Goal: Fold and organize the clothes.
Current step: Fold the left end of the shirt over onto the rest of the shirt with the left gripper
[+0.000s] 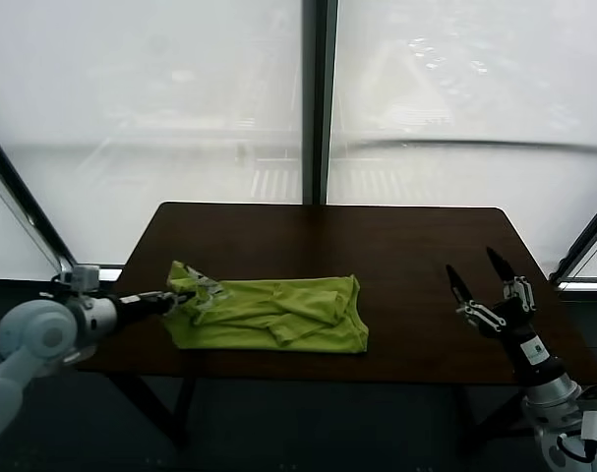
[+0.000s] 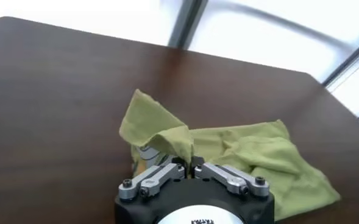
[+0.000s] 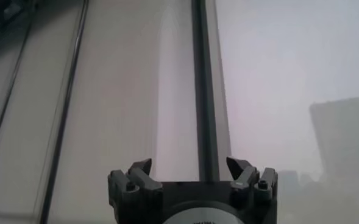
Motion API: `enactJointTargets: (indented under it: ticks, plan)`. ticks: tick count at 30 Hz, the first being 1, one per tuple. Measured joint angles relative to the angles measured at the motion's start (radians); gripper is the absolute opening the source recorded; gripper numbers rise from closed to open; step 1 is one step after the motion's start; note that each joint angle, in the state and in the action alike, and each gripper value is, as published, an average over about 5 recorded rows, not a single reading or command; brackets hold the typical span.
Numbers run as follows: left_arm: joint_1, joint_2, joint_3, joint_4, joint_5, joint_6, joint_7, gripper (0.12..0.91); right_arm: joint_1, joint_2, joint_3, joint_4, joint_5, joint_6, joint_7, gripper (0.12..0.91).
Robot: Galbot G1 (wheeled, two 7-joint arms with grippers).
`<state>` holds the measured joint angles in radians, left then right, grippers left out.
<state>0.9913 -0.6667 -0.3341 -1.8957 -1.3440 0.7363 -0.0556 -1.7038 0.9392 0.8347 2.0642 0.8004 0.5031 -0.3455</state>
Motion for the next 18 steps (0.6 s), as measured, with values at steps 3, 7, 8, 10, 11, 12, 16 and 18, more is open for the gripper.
enactJointTargets:
  ticks: [3,7,8,10,11,12,16,18]
  plan:
    - [-0.028,-0.069,0.028,0.016,0.022,0.0,-0.007,0.188,-0.016,0.022,0.005,0.003,-0.02,-0.004,0.0,0.907]
    - [-0.064,-0.162,0.063,0.044,0.032,0.0,-0.028,0.188,-0.023,0.048,0.006,0.003,-0.042,-0.008,0.0,0.907]
    - [-0.071,-0.184,0.071,0.048,0.034,0.0,-0.031,0.188,-0.023,0.054,0.006,0.001,-0.047,-0.009,0.0,0.907]
    - [-0.08,-0.224,0.088,0.052,0.038,0.0,-0.037,0.188,-0.022,0.065,0.006,-0.003,-0.055,-0.01,0.001,0.907]
    - [-0.083,-0.241,0.097,0.051,0.04,0.0,-0.041,0.188,-0.022,0.069,0.006,-0.005,-0.058,-0.011,0.001,0.907]
    - [-0.085,-0.256,0.106,0.05,0.041,0.0,-0.045,0.188,-0.022,0.074,0.006,-0.008,-0.062,-0.011,0.002,0.907]
    - [-0.099,-0.297,0.147,0.038,0.039,0.0,-0.058,0.188,-0.023,0.09,0.003,-0.016,-0.075,-0.011,0.001,0.907]
    - [-0.11,-0.311,0.168,0.034,0.039,0.0,-0.062,0.188,-0.025,0.096,0.002,-0.019,-0.081,-0.01,0.0,0.907]
